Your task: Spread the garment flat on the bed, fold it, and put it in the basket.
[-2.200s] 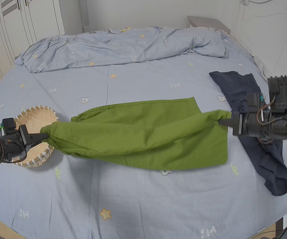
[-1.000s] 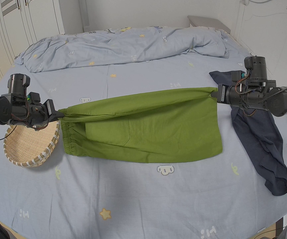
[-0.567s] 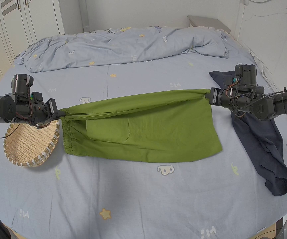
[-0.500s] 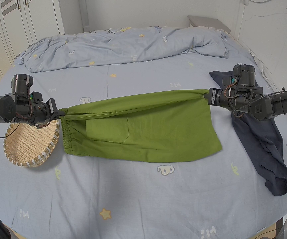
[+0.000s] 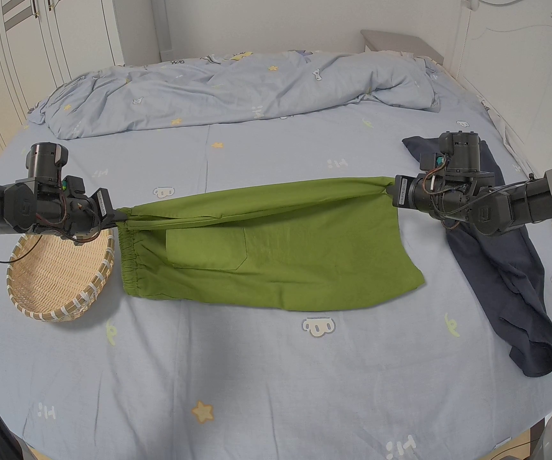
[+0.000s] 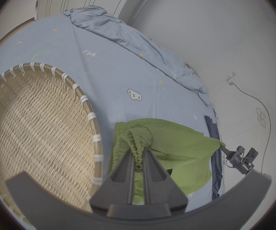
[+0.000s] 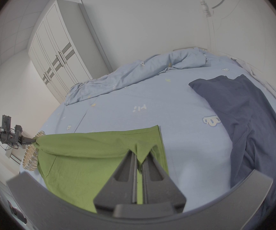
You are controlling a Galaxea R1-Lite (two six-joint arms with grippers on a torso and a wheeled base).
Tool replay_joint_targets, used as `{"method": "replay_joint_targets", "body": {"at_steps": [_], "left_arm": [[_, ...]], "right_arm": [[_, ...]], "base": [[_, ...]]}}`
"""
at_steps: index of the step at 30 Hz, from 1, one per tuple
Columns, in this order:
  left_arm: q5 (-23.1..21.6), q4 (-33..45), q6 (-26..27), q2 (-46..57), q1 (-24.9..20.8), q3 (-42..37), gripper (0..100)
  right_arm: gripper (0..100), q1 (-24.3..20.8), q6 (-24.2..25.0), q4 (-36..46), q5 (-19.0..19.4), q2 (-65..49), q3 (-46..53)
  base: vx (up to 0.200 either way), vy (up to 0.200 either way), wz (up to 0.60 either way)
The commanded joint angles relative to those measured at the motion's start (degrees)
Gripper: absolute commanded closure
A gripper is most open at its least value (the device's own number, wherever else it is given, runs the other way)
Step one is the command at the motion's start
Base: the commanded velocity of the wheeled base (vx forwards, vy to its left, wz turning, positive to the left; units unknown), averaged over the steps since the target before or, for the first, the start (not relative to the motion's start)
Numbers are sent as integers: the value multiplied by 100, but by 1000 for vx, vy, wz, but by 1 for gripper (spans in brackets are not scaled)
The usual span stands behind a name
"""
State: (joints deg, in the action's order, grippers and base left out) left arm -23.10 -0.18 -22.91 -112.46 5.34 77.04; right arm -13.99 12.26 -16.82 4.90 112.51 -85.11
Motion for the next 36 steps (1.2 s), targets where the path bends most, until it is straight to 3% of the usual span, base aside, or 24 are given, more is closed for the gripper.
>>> {"method": "replay_joint_targets", "body": {"at_steps": [1,30,31,33,34,36], "left_arm": [[-10,1,-3,-215,-7,153,100],[25,18,-30,-830,-103,830,100],[25,18,-30,-839,-112,865,100],[25,27,-30,-848,-130,882,100],[25,-8,-38,-857,-165,882,0],[25,-17,-38,-857,-209,882,0]], "right_arm": [[100,-7,-5,-5,11,140,-93],[100,-16,4,-23,11,421,-225],[0,-60,4,-23,11,439,-242],[0,-86,13,-23,11,456,-260],[0,-112,13,-23,11,500,-269],[0,-121,13,-40,11,509,-269]], "base": [[0,0,0],[0,0,0],[0,0,0],[0,0,0],[0,0,0],[0,0,0]]}}
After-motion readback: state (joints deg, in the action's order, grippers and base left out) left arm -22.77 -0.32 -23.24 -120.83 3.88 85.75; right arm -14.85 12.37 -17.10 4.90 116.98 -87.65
